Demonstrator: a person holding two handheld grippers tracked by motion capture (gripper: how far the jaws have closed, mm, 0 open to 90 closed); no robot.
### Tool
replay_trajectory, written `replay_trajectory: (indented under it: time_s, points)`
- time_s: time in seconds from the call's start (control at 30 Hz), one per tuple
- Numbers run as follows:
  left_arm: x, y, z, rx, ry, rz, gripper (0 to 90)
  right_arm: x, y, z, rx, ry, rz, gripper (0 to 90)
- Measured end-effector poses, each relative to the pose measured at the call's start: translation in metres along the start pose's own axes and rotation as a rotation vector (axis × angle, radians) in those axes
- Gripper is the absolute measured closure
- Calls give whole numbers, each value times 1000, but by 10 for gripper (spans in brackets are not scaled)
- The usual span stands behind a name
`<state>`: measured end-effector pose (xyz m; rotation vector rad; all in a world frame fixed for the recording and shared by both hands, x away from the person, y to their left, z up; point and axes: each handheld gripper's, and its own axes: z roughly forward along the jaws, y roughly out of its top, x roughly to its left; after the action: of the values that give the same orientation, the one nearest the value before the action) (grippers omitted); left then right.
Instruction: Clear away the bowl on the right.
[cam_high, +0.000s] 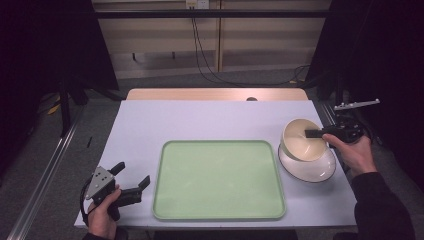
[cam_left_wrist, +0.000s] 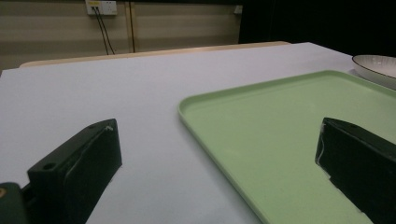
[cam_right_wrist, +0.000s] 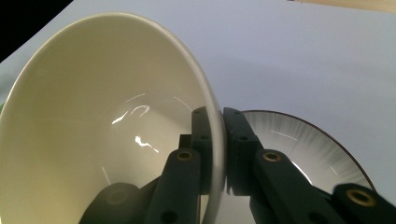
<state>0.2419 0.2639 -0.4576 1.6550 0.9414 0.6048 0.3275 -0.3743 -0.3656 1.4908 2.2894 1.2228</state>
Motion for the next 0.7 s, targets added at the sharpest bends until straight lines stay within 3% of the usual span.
replay_trajectory:
  time_s: [0.43, 0.7]
  points:
    - [-1, 0, 0, -13, -6, -11, 4, 10, 15, 18, 17, 26, -9, 841]
    - [0, 0, 0, -4, -5, 3, 4, 11, 21, 25, 24, 35, -3, 841]
